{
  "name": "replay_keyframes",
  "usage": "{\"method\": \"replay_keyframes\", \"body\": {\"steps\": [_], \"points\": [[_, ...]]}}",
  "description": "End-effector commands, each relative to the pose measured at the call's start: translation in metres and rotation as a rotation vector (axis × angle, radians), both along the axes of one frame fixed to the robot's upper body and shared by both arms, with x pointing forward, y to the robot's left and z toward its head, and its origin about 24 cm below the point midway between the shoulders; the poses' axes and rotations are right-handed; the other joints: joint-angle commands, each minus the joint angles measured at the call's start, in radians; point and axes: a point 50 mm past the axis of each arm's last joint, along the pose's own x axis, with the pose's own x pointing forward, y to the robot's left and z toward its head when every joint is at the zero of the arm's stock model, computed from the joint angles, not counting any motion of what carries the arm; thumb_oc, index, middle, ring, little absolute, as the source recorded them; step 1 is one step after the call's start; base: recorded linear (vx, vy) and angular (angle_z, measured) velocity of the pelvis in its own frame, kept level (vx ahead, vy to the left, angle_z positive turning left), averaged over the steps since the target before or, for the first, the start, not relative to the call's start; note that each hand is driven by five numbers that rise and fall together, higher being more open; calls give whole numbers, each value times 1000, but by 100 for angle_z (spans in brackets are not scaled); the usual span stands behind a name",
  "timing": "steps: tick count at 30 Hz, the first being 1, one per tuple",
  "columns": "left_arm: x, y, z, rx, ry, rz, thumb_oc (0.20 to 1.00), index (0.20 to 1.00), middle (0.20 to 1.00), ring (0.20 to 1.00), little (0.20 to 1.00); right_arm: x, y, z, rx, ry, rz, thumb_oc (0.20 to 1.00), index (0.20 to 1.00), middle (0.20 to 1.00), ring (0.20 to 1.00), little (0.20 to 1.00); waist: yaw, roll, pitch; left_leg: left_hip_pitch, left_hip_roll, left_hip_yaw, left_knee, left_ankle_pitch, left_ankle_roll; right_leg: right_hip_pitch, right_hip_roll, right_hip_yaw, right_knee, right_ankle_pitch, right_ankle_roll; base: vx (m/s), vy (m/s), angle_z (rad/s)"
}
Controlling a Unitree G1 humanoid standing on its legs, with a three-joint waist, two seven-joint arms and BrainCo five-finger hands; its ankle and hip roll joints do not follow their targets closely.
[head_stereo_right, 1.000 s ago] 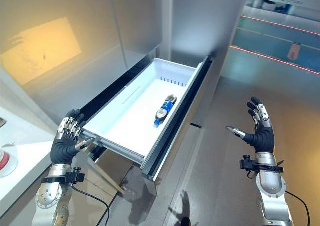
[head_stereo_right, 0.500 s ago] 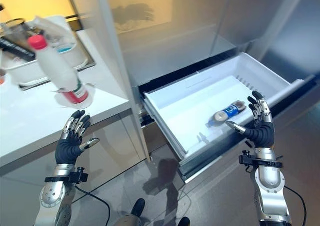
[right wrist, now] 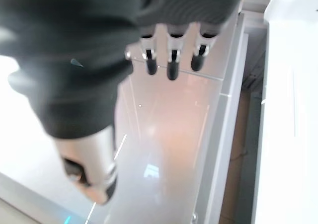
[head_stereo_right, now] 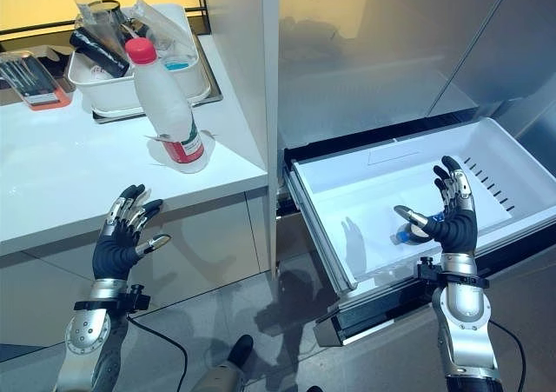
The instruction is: Take the drinks into the refrigerator
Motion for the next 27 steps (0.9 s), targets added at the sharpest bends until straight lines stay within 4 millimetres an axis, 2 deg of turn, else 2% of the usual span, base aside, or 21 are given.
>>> {"method": "replay_keyframes", "body": {"steps": [1, 6, 9, 10, 12, 20, 27], "points": [[7, 3, 32, 46, -176, 5, 1000, 1000, 1000, 1000, 1000, 2, -5, 32, -47, -150, -1, 1000, 1000, 1000, 1000, 1000, -15, 6, -18, 50, -20, 22, -55, -41, 64, -67, 28, 11, 177, -117, -69, 33, 10, -12], [8, 5, 34, 47, -186, 30, 1000, 1000, 1000, 1000, 1000, 4, -2, 31, -50, -140, 19, 1000, 1000, 1000, 1000, 1000, -24, 3, -20, 60, -15, 47, -59, -49, 73, -78, 26, 36, 179, -110, -62, 21, 15, -19], [8, 14, 34, 47, -190, 87, 1000, 1000, 1000, 1000, 1000, 5, 1, 29, -45, -133, 39, 1000, 1000, 1000, 1000, 1000, -33, 1, -22, 69, -11, 69, -60, -57, 81, -83, 25, 60, 175, -101, -57, 5, 50, -16], [9, 16, 34, 50, -191, 103, 1000, 1000, 1000, 1000, 1000, 6, 2, 29, -41, -134, 45, 1000, 1000, 1000, 1000, 1000, -30, 5, -18, 60, -15, 71, -53, -39, 88, -90, 18, 52, 170, -73, -57, -56, 94, -29], [9, 19, 34, 53, -191, 127, 1000, 1000, 1000, 1000, 1000, 6, 4, 30, -36, -138, 59, 1000, 1000, 1000, 1000, 1000, -34, 2, -21, 62, -14, 83, -52, -43, 93, -92, 20, 66, 161, -67, -55, -22, 58, -28], [11, 33, 37, 86, -204, 223, 1000, 1000, 1000, 1000, 1000, 6, 7, 31, -37, -139, 88, 1000, 1000, 1000, 1000, 1000, -45, -1, -35, 80, -7, 113, -59, -52, 95, -82, 30, 96, 129, -60, -57, 18, 13, -18], [4, 63, 51, 122, -253, 377, 1000, 1000, 1000, 1000, 1000, 7, 4, 31, -36, -126, 102, 1000, 1000, 1000, 1000, 1000, -51, -2, -47, 95, -3, 131, -60, -60, 94, -68, 39, 123, 103, -53, -60, 3, 7, -11]]}}
